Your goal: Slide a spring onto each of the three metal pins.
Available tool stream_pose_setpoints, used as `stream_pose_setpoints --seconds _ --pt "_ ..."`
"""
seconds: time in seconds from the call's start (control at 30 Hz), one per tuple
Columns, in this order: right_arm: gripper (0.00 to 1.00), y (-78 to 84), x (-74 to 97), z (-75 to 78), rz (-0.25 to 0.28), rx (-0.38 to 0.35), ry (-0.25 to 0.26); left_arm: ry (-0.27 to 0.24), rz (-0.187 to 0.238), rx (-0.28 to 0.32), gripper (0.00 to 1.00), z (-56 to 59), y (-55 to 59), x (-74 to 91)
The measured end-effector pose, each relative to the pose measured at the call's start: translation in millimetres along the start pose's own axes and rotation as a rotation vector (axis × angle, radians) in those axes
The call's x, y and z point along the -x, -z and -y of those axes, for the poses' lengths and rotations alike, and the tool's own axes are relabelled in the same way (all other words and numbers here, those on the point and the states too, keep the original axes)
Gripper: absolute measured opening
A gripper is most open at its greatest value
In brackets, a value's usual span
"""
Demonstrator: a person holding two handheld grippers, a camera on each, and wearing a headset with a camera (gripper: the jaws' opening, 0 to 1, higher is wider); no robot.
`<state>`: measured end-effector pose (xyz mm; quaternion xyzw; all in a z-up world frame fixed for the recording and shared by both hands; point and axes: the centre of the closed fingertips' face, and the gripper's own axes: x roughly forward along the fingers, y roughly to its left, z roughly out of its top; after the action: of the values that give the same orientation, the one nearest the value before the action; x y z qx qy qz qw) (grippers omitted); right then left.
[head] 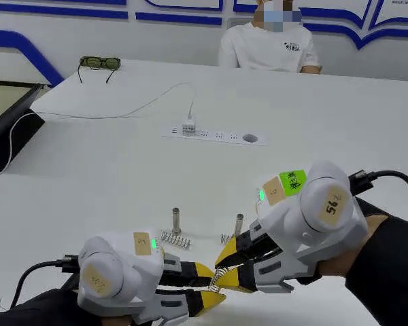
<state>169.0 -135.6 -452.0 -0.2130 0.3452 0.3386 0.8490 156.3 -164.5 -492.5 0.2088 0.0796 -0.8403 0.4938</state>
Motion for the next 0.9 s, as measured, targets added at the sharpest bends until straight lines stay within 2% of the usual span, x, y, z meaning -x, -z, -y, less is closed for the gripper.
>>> stream_pose_setpoints --seconds 0.2,0.47,0.9 --pt "0.12 0.5 1.1 2.6 -0.002 -0.009 0.008 -0.007 0.007 0.012 0.12 -2.6 0.0 0.3" --pt "0.12 9.9 14.7 12.9 -0.014 -0.034 0.051 -0.051 0.008 0.043 0.19 -15.7 3.4 10.6" --pt "0.12 39.0 40.7 31.4 -0.049 -0.114 0.125 -0.136 0.028 0.123 0.3 -34.0 12.1 32.0"
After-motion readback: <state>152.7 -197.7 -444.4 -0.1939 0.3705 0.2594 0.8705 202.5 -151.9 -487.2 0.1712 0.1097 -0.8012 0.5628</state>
